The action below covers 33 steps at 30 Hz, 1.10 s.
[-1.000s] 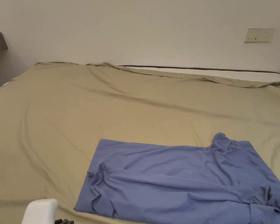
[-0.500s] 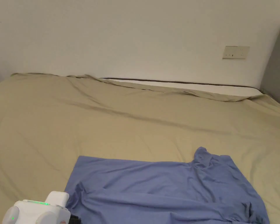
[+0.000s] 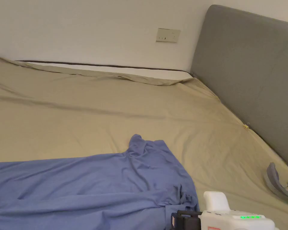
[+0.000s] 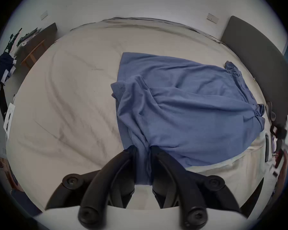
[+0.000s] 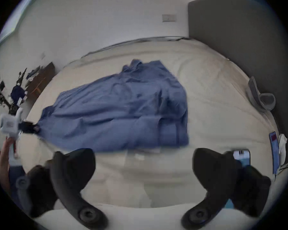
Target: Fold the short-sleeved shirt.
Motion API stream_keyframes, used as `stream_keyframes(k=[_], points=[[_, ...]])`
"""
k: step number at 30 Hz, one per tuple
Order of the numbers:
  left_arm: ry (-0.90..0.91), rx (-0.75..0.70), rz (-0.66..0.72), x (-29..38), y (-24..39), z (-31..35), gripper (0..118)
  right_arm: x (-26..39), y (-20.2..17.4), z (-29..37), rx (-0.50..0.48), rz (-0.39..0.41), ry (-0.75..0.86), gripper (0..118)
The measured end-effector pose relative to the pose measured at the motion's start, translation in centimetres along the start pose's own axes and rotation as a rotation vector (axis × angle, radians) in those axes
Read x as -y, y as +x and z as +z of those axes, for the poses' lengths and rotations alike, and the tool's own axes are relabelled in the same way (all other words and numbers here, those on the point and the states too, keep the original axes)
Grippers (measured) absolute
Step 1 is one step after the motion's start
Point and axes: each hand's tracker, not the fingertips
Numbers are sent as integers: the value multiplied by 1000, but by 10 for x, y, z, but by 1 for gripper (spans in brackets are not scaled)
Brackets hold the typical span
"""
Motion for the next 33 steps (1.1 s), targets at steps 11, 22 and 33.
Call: stream_keyframes(k=[11, 22, 33], points=[[-47, -8, -8, -7, -15, -14, 16, -3, 16, -29, -36, -19, -78, 15], [41, -35, -44, 21, -11, 79, 10, 38, 16, 69, -66, 48, 73, 14], [-17, 42, 66, 73, -10, 74, 5, 80, 6, 84, -42, 96, 3, 14]])
